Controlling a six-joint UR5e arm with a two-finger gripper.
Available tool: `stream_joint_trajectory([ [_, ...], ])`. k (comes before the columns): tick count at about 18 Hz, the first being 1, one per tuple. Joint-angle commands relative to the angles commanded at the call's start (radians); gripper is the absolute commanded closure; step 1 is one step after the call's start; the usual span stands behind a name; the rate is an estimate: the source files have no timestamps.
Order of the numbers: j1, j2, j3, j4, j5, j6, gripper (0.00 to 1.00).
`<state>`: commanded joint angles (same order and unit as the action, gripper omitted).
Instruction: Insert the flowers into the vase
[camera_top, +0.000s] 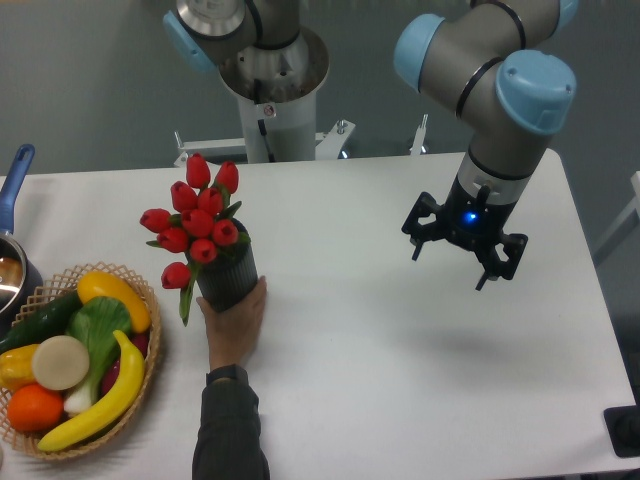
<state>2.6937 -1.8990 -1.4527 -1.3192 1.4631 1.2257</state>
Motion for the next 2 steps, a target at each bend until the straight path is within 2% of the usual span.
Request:
stream_joint_trajectory([
  [2, -0.003, -0.003, -0.005, 0.0, 0.034, 0.0, 0.0],
])
